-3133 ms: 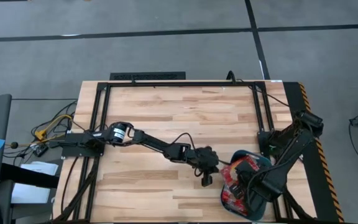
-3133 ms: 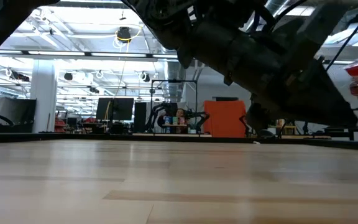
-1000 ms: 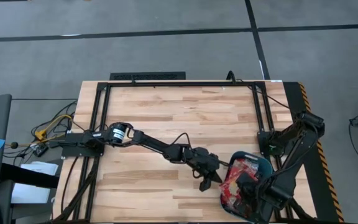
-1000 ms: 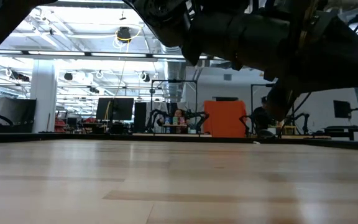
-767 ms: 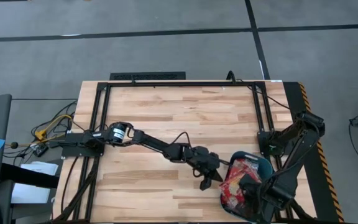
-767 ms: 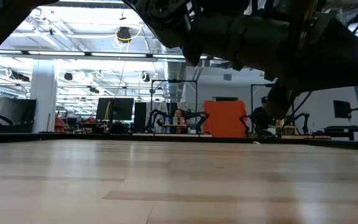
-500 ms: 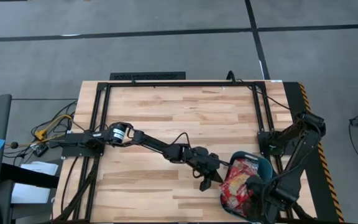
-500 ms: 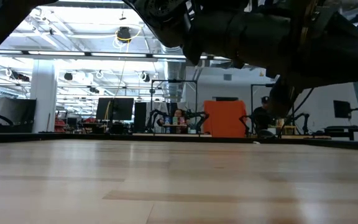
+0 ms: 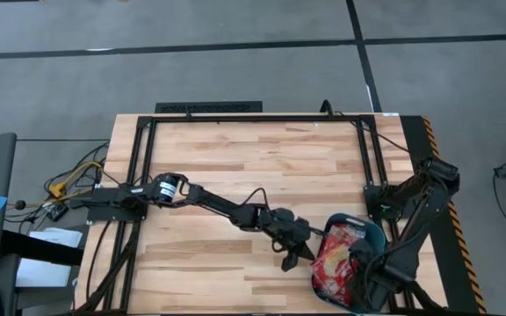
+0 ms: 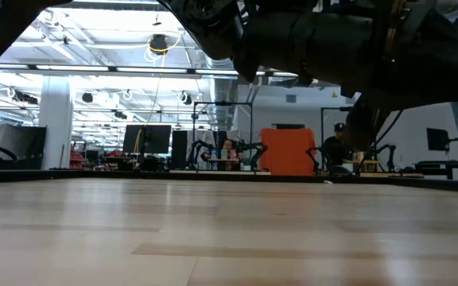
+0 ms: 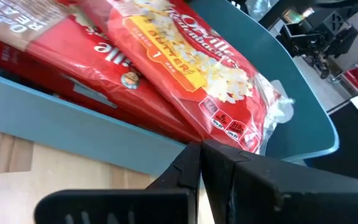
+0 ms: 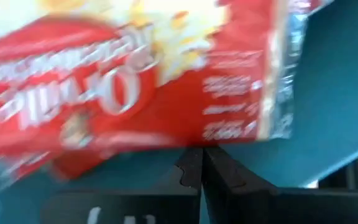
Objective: Sort popcorn bags into baskets
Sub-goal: Put the popcorn bag into the blue bin
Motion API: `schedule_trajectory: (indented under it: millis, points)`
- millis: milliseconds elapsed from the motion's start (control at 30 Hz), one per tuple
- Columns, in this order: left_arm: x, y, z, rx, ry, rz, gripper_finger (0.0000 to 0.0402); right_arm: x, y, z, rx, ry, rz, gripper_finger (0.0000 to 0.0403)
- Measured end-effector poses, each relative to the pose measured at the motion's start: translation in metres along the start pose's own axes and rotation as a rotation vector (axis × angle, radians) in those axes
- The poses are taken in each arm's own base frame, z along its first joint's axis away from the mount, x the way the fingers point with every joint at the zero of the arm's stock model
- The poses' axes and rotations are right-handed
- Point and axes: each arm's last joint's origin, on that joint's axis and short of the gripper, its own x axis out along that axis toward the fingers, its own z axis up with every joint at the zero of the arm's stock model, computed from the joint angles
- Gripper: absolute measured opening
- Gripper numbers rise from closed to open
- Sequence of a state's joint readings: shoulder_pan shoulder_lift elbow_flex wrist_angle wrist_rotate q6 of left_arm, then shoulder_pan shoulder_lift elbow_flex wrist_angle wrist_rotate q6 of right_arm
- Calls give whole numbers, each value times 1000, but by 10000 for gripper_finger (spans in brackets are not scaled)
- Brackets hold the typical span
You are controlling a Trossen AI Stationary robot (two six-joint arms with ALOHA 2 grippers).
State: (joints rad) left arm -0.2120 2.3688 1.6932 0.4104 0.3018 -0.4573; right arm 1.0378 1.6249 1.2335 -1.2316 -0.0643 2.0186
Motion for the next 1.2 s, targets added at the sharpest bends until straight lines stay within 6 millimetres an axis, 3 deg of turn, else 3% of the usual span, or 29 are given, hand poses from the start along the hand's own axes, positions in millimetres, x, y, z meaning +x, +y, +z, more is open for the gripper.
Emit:
schedule_trajectory:
  millis: [400,700,1033,1200]
  points:
    - [3,-10,-4,4,7,-28,0,4,-3,20,-52,-47,-93,13]
    - [4,-14,-3,6,-5,-61,0,3,2,35,-76,-86,-89,34]
    - [4,-18,-1,21,-36,-96,0,-12,0,21,-96,-93,-67,13]
    - [4,-17,-1,20,-42,-62,0,-24,-3,15,-58,-103,-67,23]
